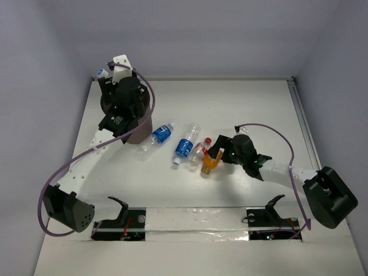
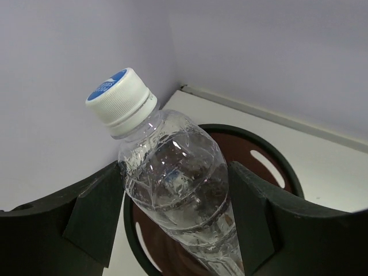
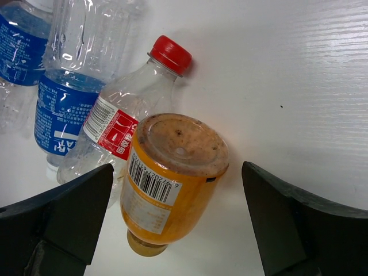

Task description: Put the plastic bottles in the bin

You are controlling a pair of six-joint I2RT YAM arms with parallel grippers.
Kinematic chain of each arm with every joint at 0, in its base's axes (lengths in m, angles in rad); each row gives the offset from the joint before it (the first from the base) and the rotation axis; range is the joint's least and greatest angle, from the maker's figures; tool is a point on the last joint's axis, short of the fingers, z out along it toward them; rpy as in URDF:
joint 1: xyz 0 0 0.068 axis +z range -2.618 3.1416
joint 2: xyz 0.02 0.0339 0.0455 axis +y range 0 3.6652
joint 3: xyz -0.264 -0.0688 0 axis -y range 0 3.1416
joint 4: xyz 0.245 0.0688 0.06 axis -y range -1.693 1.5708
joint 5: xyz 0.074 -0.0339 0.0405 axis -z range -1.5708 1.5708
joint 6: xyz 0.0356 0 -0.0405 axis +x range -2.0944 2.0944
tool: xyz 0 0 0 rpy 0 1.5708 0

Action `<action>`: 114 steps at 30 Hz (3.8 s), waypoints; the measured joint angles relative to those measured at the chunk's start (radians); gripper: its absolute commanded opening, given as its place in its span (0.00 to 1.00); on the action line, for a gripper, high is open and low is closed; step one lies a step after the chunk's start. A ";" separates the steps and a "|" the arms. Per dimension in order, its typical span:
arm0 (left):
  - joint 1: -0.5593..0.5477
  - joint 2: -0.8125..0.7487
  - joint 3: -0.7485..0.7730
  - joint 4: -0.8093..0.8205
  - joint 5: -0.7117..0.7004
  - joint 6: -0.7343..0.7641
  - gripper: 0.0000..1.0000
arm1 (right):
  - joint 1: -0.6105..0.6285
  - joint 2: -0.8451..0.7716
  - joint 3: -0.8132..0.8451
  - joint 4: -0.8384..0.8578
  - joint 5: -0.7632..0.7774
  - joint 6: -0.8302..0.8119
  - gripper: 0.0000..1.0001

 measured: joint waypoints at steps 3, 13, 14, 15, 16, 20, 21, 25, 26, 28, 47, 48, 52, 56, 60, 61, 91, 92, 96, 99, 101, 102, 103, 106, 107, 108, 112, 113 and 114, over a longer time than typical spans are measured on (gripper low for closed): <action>0.000 0.016 -0.032 0.037 -0.022 0.035 0.42 | 0.000 0.000 0.000 0.000 0.008 0.000 0.97; 0.000 0.088 -0.106 0.160 -0.054 0.102 0.56 | 0.000 0.000 0.000 0.004 0.013 0.000 0.93; 0.000 0.090 -0.115 0.168 -0.053 0.101 0.69 | 0.000 0.000 0.000 0.004 0.013 0.000 0.92; 0.000 0.091 -0.123 0.168 -0.053 0.100 0.76 | 0.000 0.000 0.000 0.004 0.013 0.000 0.91; 0.000 0.091 -0.131 0.168 -0.053 0.094 0.81 | 0.000 0.000 0.000 0.005 0.013 0.000 0.88; 0.000 0.092 -0.136 0.139 -0.046 0.053 0.97 | 0.000 0.000 0.000 0.006 0.019 0.001 0.83; 0.000 0.090 -0.136 0.130 -0.043 0.039 0.97 | 0.000 0.000 0.000 0.006 0.023 0.000 0.81; 0.000 0.065 -0.136 0.065 -0.005 -0.024 0.98 | 0.000 -0.013 -0.001 0.002 0.044 0.001 0.76; 0.000 0.050 -0.136 0.047 0.014 -0.041 0.98 | 0.000 -0.024 -0.004 0.003 0.050 0.001 0.71; 0.000 0.012 -0.135 0.011 0.050 -0.077 0.98 | 0.000 -0.044 -0.011 0.003 0.057 0.002 0.70; -0.086 -0.392 -0.229 -0.179 0.512 -0.298 0.86 | 0.000 0.069 -0.023 0.061 0.011 0.029 0.87; -0.096 -0.407 -0.244 -0.186 0.528 -0.302 0.86 | 0.000 0.079 -0.023 0.077 0.005 0.034 0.85; -0.130 -0.449 -0.295 -0.219 0.585 -0.314 0.85 | 0.000 0.086 -0.023 0.086 0.005 0.054 0.75; -0.156 -0.455 -0.327 -0.237 0.609 -0.321 0.85 | 0.000 0.045 -0.024 0.074 0.017 0.061 0.68; -0.170 -0.447 -0.352 -0.248 0.613 -0.329 0.85 | 0.000 -0.027 -0.025 0.048 0.029 0.062 0.77; -0.174 -0.444 -0.360 -0.248 0.613 -0.335 0.85 | 0.000 -0.045 -0.026 0.041 0.031 0.061 0.83; -0.417 -0.507 -0.556 -0.217 0.530 -0.573 0.87 | 0.000 -0.053 -0.115 0.069 -0.110 0.182 0.99; -0.418 -0.512 -0.557 -0.217 0.530 -0.575 0.87 | 0.000 -0.042 -0.110 0.077 -0.109 0.183 0.97; -0.418 -0.516 -0.558 -0.208 0.524 -0.586 0.87 | 0.000 0.002 -0.103 0.123 -0.107 0.189 0.95; -0.418 -0.506 -0.562 -0.208 0.511 -0.596 0.87 | 0.000 0.024 -0.103 0.157 -0.104 0.195 0.94; -0.418 -0.494 -0.563 -0.208 0.501 -0.604 0.87 | 0.000 0.041 -0.103 0.182 -0.103 0.196 0.92; -0.418 -0.490 -0.565 -0.207 0.498 -0.607 0.87 | 0.000 0.047 -0.103 0.192 -0.100 0.196 0.92; -0.418 -0.487 -0.568 -0.207 0.493 -0.612 0.86 | 0.000 0.051 -0.103 0.200 -0.094 0.198 0.91; -0.418 -0.484 -0.572 -0.208 0.482 -0.619 0.86 | 0.000 0.056 -0.103 0.216 -0.078 0.197 0.88; -0.418 -0.484 -0.572 -0.208 0.479 -0.621 0.86 | 0.000 0.058 -0.103 0.220 -0.073 0.196 0.85; -0.418 -0.484 -0.572 -0.206 0.476 -0.622 0.86 | 0.000 0.058 -0.103 0.221 -0.068 0.193 0.83; -0.418 -0.473 -0.572 -0.206 0.459 -0.628 0.86 | 0.000 0.058 -0.103 0.225 -0.048 0.187 0.73; -0.418 -0.467 -0.572 -0.205 0.454 -0.630 0.86 | 0.000 0.058 -0.103 0.228 -0.044 0.186 0.71; -0.418 -0.461 -0.572 -0.204 0.447 -0.631 0.86 | 0.000 0.058 -0.103 0.230 -0.041 0.185 0.69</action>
